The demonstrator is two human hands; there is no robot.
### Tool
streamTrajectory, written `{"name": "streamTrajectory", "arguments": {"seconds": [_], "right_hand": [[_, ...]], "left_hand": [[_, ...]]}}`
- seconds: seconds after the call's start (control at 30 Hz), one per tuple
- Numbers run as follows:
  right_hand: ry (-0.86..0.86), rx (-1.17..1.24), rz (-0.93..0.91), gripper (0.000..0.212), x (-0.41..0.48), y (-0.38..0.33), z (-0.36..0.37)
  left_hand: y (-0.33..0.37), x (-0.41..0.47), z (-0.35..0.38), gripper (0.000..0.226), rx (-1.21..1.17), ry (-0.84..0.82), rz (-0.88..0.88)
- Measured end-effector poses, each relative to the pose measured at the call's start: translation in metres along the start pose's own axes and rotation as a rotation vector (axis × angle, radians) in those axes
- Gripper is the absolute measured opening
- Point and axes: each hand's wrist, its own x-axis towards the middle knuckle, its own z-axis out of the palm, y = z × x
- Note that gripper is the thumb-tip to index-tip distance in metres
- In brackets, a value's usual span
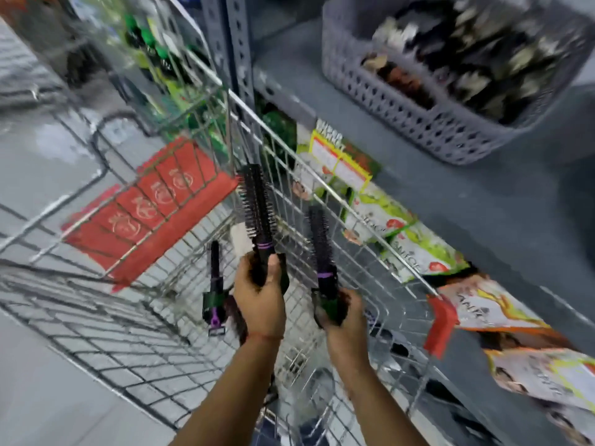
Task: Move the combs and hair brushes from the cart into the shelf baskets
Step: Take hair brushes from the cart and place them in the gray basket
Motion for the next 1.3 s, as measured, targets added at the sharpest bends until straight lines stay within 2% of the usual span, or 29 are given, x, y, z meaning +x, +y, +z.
{"name": "streamTrajectory", "arguments": {"seconds": [0.03, 0.13, 0.2, 0.37, 0.43, 0.5, 0.63, 0.77, 0.83, 0.93, 1.07, 1.2, 1.3], "right_hand": [[0.044, 0.07, -0.077, 0.035, -0.012, -0.014, -0.008], [0.224, 0.326, -0.276, 0.03, -0.044, -0.056, -0.035], [0.376, 0.477, -0.381, 0.029, -0.057, -0.083, -0.054], [0.715, 0.667, -0.581, 0.016, -0.077, -0.133, -0.135], [0.833, 0.694, -0.615, 0.014, -0.082, -0.143, -0.179], [0.933, 0.699, -0.621, 0.016, -0.089, -0.152, -0.228], [1.073, 0.583, -0.459, 0.034, -0.08, -0.157, -0.329], [1.059, 0.436, -0.222, 0.042, -0.036, -0.133, -0.393], [0.994, 0.333, -0.109, 0.039, -0.019, -0.121, -0.402], [0.899, 0.231, 0.02, 0.04, -0.023, -0.113, -0.403], [0.748, 0.264, 0.152, 0.038, -0.023, -0.101, -0.41], [0.805, 0.113, 0.156, 0.033, -0.024, -0.095, -0.41], [0.858, 0.037, 0.15, 0.031, -0.023, -0.09, -0.408]], "left_hand": [[0.015, -0.007, 0.006, 0.004, -0.046, -0.013, 0.062], [0.063, -0.03, 0.035, 0.027, -0.161, -0.067, 0.23], [0.094, -0.052, 0.057, 0.029, -0.182, -0.098, 0.33], [0.146, -0.121, 0.108, 0.024, -0.101, -0.359, 0.396], [0.159, -0.148, 0.128, 0.033, -0.013, -0.466, 0.422], [0.173, -0.177, 0.149, 0.033, 0.077, -0.552, 0.412], [0.203, -0.224, 0.207, 0.045, 0.193, -0.739, 0.323], [0.197, -0.252, 0.277, 0.045, 0.442, -0.926, 0.301], [0.177, -0.256, 0.299, 0.05, 0.584, -0.946, 0.298], [0.148, -0.263, 0.308, 0.054, 0.809, -0.908, 0.305], [0.132, -0.274, 0.314, 0.043, 0.85, -0.824, 0.301], [0.124, -0.281, 0.317, 0.035, 1.006, -0.753, 0.439], [0.12, -0.277, 0.312, 0.035, 1.148, -0.687, 0.623]]}}
